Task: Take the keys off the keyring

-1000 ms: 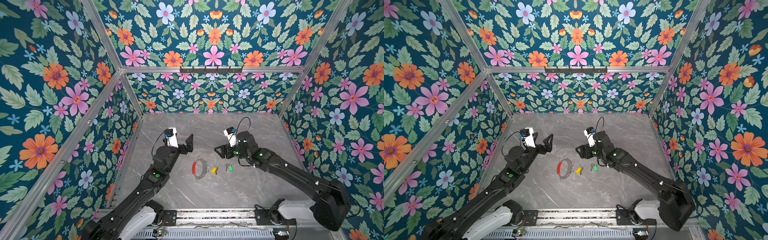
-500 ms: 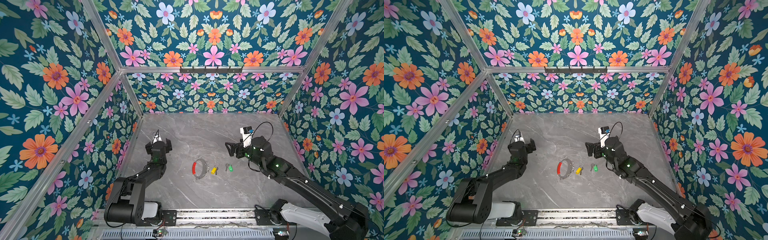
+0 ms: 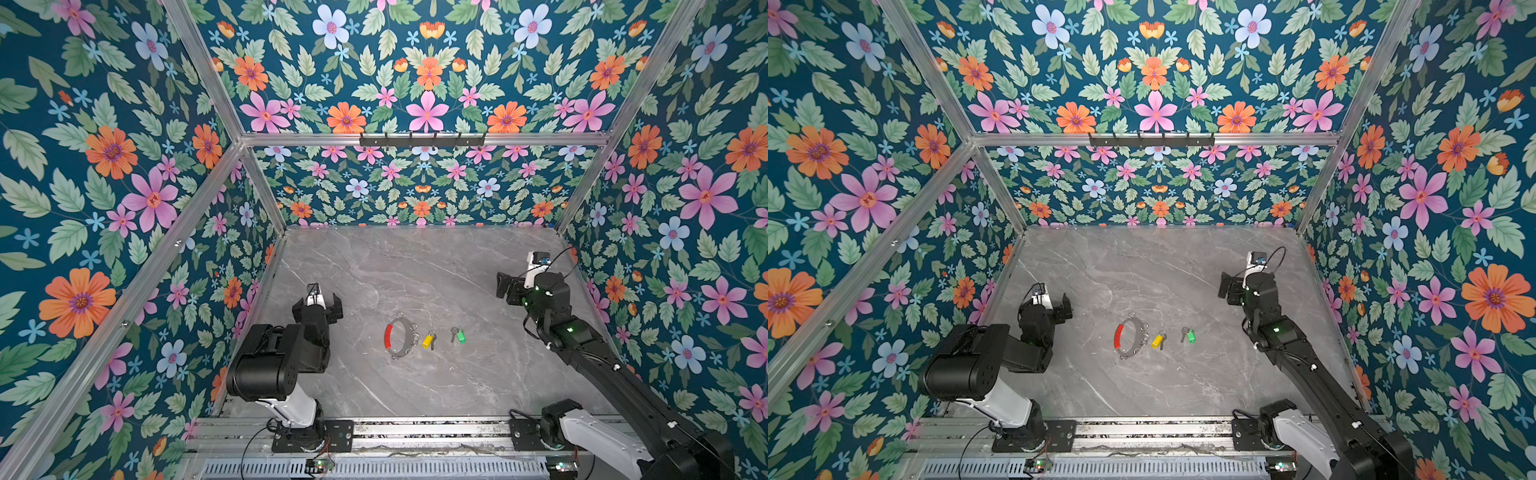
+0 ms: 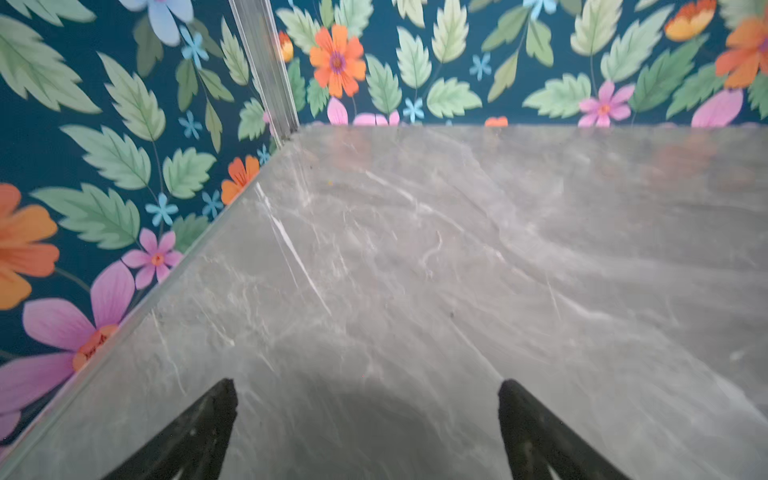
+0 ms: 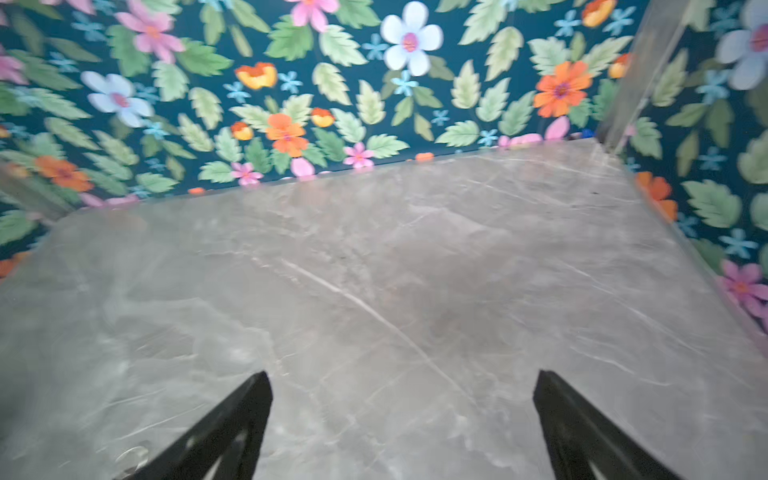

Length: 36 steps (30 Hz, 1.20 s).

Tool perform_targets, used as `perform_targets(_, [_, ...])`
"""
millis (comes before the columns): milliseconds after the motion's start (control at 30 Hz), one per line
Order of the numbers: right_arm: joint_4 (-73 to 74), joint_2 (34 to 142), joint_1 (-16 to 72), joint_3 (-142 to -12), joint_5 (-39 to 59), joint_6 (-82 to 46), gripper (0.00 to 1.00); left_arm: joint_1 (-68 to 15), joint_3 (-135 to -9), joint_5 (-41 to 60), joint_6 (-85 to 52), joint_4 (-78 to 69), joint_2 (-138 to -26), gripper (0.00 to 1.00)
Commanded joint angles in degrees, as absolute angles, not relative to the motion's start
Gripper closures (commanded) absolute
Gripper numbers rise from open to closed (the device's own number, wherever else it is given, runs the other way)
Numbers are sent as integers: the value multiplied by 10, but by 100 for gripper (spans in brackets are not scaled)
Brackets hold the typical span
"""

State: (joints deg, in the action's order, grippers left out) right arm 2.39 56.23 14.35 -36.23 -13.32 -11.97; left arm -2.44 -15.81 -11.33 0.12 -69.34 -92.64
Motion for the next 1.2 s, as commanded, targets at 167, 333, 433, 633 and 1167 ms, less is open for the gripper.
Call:
perform_targets(167, [252,652,56,-253,-143,-49,1,-17,-159,-89,-4,-732,-928,0])
perform_targets(333, [358,724,3,-210,-90,-51,1,-17,-158,-89,-4,-733,-927,0])
perform_targets(433, [447,769,-4,-184,-79,-51,1,-17,-158,-89,-4,-733,-927,0])
perform_targets(633, [504,825,-4,-179,-65,-42,1,-17,-158,-89,-4,-733,-928,0])
perform_targets(1167, [506,825,-6,-178,-65,-43,1,-17,-159,-89,-4,-732,-929,0])
